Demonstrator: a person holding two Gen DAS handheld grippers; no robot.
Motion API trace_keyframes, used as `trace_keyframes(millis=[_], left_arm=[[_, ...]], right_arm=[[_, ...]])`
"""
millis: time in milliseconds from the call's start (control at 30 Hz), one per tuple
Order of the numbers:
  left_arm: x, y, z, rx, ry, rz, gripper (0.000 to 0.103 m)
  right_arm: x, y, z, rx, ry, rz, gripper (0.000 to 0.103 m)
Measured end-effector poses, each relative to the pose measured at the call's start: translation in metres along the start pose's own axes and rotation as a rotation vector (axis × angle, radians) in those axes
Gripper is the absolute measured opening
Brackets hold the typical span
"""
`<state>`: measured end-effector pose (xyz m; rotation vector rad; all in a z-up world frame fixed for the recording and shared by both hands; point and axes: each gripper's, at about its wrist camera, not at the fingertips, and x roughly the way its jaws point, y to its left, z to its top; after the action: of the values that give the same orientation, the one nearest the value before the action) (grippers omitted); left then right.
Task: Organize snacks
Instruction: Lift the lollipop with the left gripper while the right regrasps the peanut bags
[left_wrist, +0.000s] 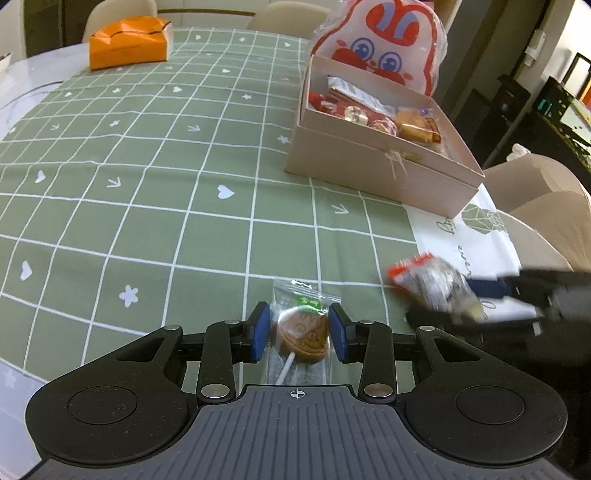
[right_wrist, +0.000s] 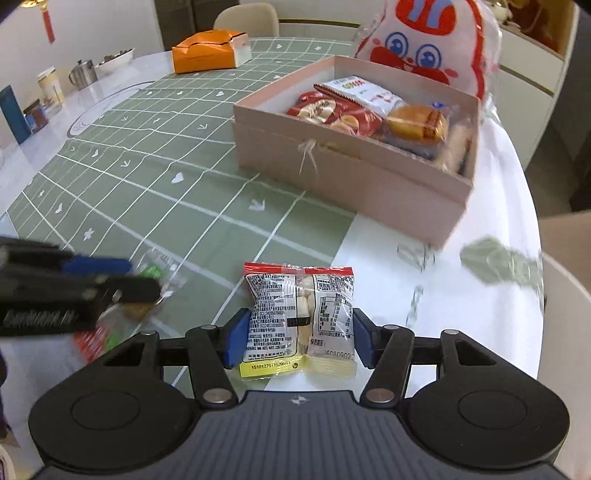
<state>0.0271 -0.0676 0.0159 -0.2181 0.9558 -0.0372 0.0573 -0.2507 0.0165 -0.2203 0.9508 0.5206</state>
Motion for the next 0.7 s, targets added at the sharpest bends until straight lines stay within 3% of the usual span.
trace_keyframes(millis=[233,433,700], left_arm=[[0.004,-0.003,0.008,0.071,0.06,-0.011,0.041],[0.006,-0.002,0.016,0.125,0.13,-0.041,0.041],[0.007,0.001,0.018,0.178,0.15,-0.079,0.041]], right_arm=[[-0.011,0.02,-0.028,-0.012,-0.054,-0.018,0.073],[-0.01,0.024,-0.032,0.052,-0.094,-0.045,0.078],[-0.006,0.034,-0.032,0.102,-0.09,-0.116,0.084]])
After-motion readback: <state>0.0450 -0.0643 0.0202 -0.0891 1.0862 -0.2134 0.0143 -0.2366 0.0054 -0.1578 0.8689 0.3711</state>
